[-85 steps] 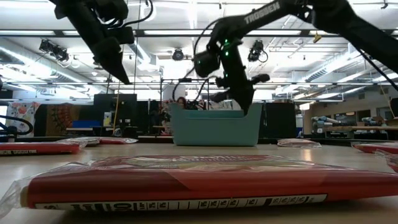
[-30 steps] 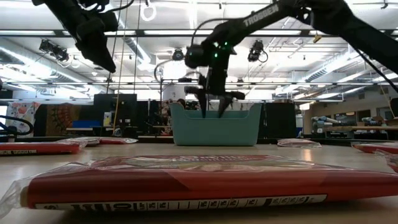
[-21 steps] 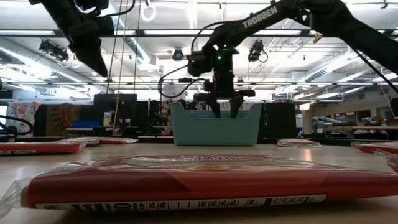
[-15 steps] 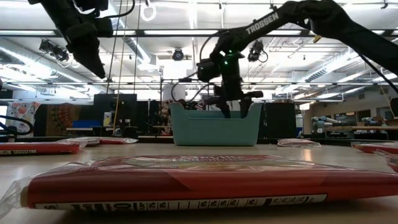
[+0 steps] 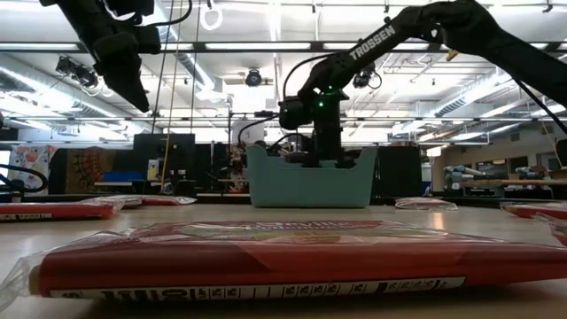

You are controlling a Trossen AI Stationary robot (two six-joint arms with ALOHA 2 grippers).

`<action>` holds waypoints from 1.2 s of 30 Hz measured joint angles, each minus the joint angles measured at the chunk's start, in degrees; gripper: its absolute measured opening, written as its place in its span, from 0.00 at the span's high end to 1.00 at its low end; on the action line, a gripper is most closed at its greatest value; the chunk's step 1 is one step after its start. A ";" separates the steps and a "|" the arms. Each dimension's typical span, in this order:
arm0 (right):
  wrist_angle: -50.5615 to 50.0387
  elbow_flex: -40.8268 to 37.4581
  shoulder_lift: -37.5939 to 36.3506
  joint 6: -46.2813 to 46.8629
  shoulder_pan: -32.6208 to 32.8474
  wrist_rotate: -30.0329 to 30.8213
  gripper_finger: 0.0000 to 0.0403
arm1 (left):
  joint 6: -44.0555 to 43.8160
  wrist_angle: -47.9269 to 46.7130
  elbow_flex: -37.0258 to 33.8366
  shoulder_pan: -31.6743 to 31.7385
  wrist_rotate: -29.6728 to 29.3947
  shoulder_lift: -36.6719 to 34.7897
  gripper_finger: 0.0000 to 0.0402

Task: Sort popcorn bags into baskets
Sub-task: Put the popcorn bag into the bin

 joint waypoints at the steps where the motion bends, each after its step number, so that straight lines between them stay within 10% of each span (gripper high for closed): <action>1: 0.94 -0.34 0.00 -0.49 0.15 -0.72 0.50 | 0.00 0.00 0.00 0.02 0.00 0.02 0.66; 10: 13.39 0.44 -0.25 -2.46 1.92 -8.12 0.49 | 0.02 0.34 0.00 0.01 -0.02 0.05 0.66; 22: 5.03 2.28 -0.52 1.86 1.20 -0.47 0.50 | 0.08 2.32 0.00 0.00 -0.15 0.08 0.66; 36: 12.37 -3.37 -0.09 -0.23 -2.79 -11.10 0.50 | 0.00 2.45 0.00 0.01 -1.33 0.08 0.66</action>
